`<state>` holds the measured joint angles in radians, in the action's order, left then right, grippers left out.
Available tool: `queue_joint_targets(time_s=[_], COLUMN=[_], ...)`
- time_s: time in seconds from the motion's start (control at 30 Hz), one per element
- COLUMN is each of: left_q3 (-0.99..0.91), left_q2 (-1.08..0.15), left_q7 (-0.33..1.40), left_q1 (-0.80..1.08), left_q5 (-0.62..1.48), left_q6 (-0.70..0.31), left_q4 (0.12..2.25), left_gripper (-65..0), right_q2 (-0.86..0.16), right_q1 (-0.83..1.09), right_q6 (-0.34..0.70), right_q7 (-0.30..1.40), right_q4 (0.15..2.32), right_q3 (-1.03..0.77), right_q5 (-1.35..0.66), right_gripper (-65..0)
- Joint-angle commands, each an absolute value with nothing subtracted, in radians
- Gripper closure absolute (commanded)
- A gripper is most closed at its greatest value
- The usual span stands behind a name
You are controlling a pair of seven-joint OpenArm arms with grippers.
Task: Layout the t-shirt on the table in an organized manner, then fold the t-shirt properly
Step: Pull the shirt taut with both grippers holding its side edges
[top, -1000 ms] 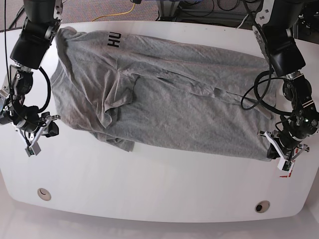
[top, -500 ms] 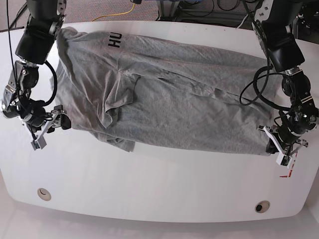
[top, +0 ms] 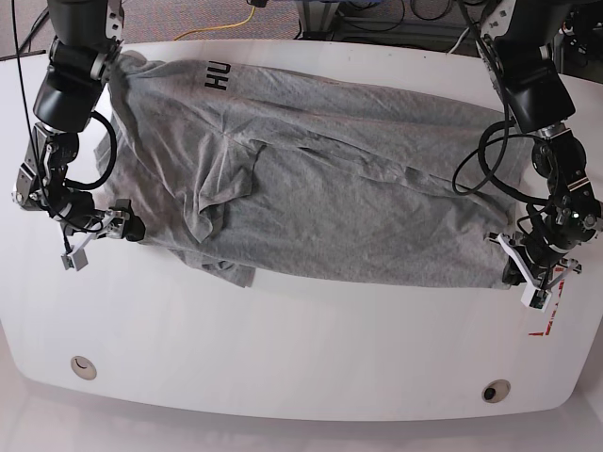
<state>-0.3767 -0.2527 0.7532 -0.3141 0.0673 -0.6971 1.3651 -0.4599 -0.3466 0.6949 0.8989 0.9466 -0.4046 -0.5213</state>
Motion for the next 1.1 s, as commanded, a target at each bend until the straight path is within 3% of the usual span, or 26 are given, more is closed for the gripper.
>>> queue_joint_targets(time_s=[0.0,0.4,0.57,0.8,1.07], left_q3=[-0.377,-0.377,-0.377,-0.377,-0.377], left_q2=[-0.265,-0.265,-0.265,-0.265,-0.265], left_q7=[0.73,0.73,0.73,0.73,0.73], left_q1=[-0.338,-0.338,-0.338,-0.338,-0.338], left_q5=[0.081,0.081,0.081,0.081,0.081], left_q6=[-0.698,-0.698,-0.698,-0.698,-0.698], left_q4=[1.385,1.386,1.386,1.385,1.385], left_gripper=[0.0,0.0,0.0,0.0,0.0], right_q2=[-0.486,-0.45,-0.444,-0.444,-0.452], right_q1=[-0.377,-0.369,-0.369,-0.369,-0.378], right_q6=[0.698,0.698,0.698,0.698,0.698], right_q7=[0.845,0.888,0.895,0.895,0.895], right_q4=[0.915,0.894,0.894,0.894,0.898], right_q3=[-0.407,-0.407,-0.407,-0.406,-0.406], right_q5=[-0.538,-0.544,-0.539,-0.539,-0.539], right_gripper=[-54.9,-53.6,-40.0,-9.7,-7.5])
